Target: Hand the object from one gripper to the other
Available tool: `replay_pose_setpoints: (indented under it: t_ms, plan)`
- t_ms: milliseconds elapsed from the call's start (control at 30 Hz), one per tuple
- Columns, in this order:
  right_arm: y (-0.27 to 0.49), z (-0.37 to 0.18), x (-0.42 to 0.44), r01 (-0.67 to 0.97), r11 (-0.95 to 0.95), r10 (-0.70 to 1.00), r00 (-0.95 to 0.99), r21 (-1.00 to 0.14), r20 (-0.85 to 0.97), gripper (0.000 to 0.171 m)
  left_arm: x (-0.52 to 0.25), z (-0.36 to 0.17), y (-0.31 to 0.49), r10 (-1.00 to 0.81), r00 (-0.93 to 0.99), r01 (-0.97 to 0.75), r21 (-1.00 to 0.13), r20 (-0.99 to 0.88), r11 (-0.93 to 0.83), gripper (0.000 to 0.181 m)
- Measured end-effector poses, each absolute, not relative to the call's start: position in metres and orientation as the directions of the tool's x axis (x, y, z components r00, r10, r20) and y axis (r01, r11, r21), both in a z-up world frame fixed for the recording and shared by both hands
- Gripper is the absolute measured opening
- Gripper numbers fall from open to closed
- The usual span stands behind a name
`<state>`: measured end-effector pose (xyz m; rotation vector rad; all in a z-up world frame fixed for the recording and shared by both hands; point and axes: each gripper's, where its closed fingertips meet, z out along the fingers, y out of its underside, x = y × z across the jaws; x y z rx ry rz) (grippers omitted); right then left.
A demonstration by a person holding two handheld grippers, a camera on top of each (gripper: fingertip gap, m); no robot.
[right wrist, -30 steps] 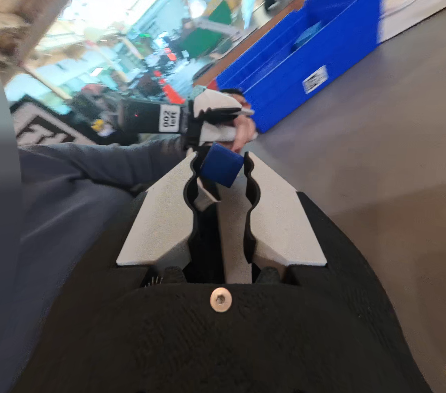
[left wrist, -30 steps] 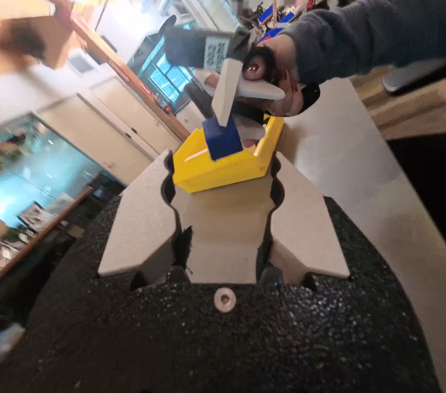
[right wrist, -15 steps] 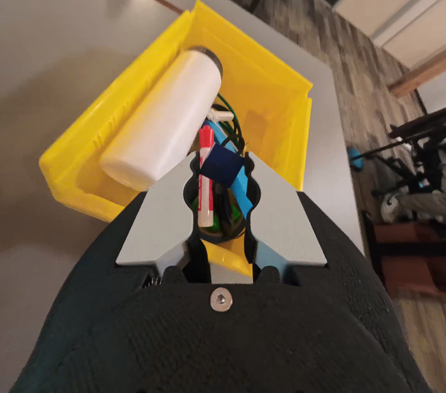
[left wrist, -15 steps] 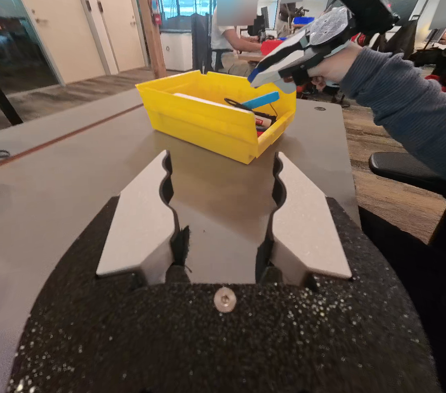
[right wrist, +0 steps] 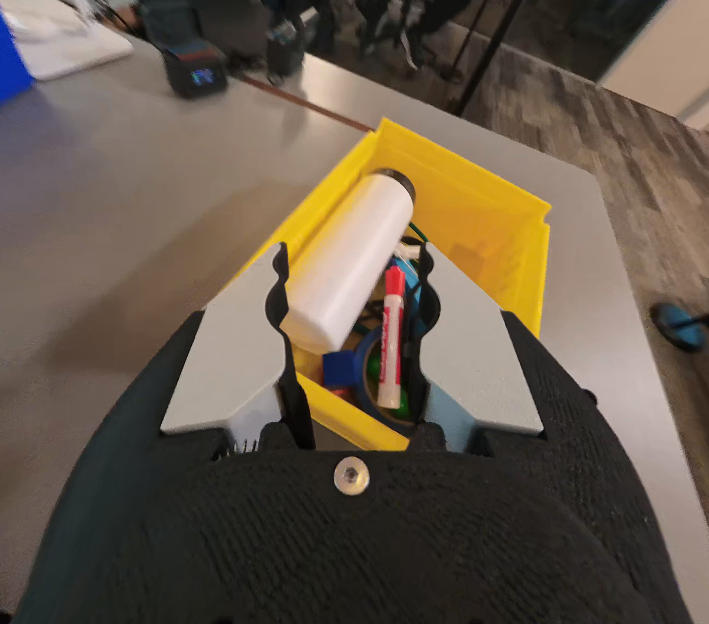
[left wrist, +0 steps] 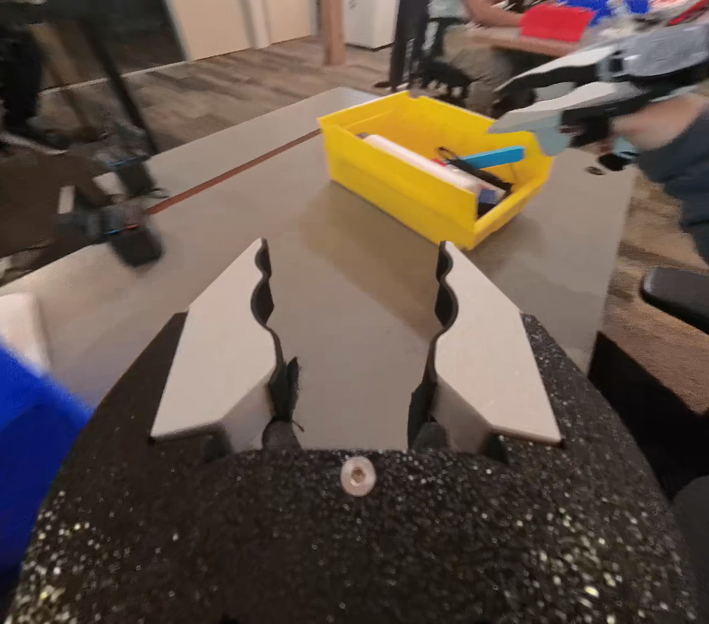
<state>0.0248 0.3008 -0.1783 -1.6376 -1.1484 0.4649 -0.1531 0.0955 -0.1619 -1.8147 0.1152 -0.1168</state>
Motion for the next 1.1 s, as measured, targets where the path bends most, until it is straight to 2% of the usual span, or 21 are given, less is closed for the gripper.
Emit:
replay_pose_setpoints:
  t_ms: [233,333,400,467,533,633,800,933,1033,1100]
  plan:
    - [0.268,-0.155,0.011,0.369,0.035,0.914,0.365,-0.929,0.179,0.063,-0.295,-0.136,0.015,0.278,0.959,0.038,-0.948,-0.055,-0.317,0.079]
    - [0.258,-0.147,0.006,0.33,0.032,0.932,0.33,-0.944,0.147,0.061,-0.348,-0.142,-0.008,0.385,0.92,0.084,-0.925,-0.071,-0.37,0.063]
    - [0.252,-0.144,0.002,0.314,0.03,0.942,0.308,-0.949,0.132,0.06,-0.378,-0.161,-0.009,0.401,0.914,0.136,-0.876,-0.07,-0.463,0.056]
    - [0.247,-0.143,-0.001,0.315,0.038,0.948,0.29,-0.948,0.134,0.059,-0.403,-0.196,-0.006,0.426,0.904,0.258,-0.758,-0.029,-0.599,0.055]
    - [0.243,-0.144,-0.003,0.321,0.048,0.951,0.275,-0.946,0.142,0.059,-0.414,-0.225,0.005,0.376,0.927,0.279,-0.656,-0.008,-0.702,0.051]
    - [0.242,-0.147,-0.004,0.335,0.056,0.953,0.262,-0.941,0.15,0.058,-0.424,-0.254,0.016,0.218,0.969,0.124,-0.53,-0.118,-0.839,0.048]
    - [0.245,-0.156,-0.004,0.352,0.03,0.96,0.251,-0.936,0.126,0.058,-0.427,-0.285,0.029,-0.015,0.97,-0.102,-0.355,-0.241,-0.929,0.045]
    - [0.247,-0.162,-0.005,0.366,0.018,0.963,0.243,-0.93,0.114,0.057,-0.438,-0.316,0.018,-0.187,0.918,-0.241,-0.117,-0.351,-0.963,0.051]
    - [0.247,-0.162,-0.005,0.365,0.015,0.964,0.241,-0.931,0.11,0.056,-0.447,-0.326,0.021,-0.223,0.872,-0.279,-0.069,-0.436,-0.958,0.049]
    - [0.247,-0.162,-0.005,0.366,0.013,0.965,0.238,-0.93,0.108,0.056,-0.455,-0.324,0.026,-0.248,0.808,-0.324,-0.052,-0.535,-0.945,0.04]
